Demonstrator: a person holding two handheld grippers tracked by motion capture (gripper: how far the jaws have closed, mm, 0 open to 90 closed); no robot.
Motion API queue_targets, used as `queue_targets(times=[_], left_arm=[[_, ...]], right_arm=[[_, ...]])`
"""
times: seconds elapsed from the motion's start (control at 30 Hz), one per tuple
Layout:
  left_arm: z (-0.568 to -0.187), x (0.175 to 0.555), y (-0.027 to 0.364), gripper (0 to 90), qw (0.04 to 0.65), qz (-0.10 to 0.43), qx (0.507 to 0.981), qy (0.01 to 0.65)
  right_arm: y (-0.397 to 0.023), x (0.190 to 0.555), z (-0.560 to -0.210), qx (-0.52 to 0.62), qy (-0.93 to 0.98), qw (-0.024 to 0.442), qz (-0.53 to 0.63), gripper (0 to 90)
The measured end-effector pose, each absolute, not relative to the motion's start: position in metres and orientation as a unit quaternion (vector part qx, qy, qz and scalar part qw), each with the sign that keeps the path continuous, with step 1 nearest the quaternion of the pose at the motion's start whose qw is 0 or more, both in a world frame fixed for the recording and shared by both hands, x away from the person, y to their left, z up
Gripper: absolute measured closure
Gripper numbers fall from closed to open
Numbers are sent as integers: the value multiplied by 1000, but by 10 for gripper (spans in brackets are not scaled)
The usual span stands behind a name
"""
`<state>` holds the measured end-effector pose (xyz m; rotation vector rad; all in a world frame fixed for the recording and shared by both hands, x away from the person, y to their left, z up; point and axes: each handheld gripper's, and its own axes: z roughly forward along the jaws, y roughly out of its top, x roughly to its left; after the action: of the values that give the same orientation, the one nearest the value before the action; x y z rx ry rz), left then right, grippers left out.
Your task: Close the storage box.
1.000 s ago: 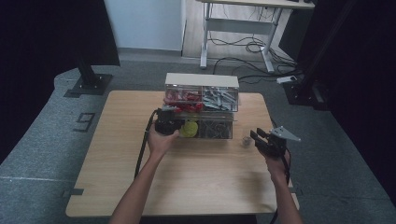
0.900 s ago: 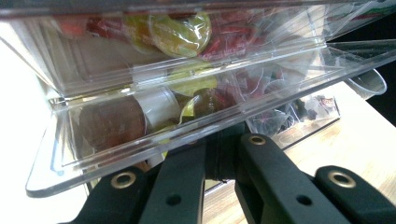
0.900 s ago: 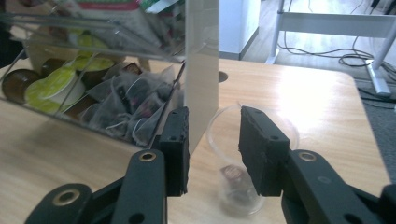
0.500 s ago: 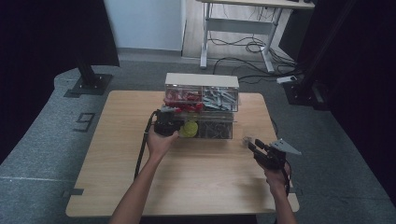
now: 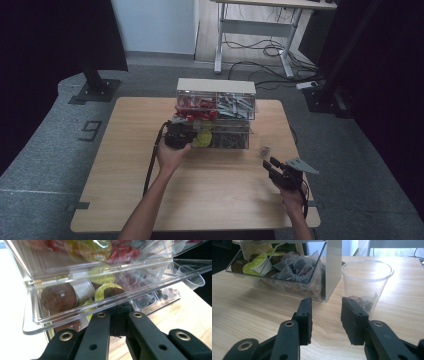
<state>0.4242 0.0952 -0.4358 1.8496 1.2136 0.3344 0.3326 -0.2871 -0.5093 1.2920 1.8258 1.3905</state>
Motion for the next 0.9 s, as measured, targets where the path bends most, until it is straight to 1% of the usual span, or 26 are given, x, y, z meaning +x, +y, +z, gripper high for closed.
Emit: queue_targets(times=[0.23, 0.9], left_arm=[[-445, 421, 97, 900, 437, 127, 741, 494], [-456, 415, 102, 900, 433, 125, 742, 496]], right_arm=[[-288, 329, -514, 475, 674, 244, 510, 607], [-281, 327, -527, 477, 688, 232, 494, 607]])
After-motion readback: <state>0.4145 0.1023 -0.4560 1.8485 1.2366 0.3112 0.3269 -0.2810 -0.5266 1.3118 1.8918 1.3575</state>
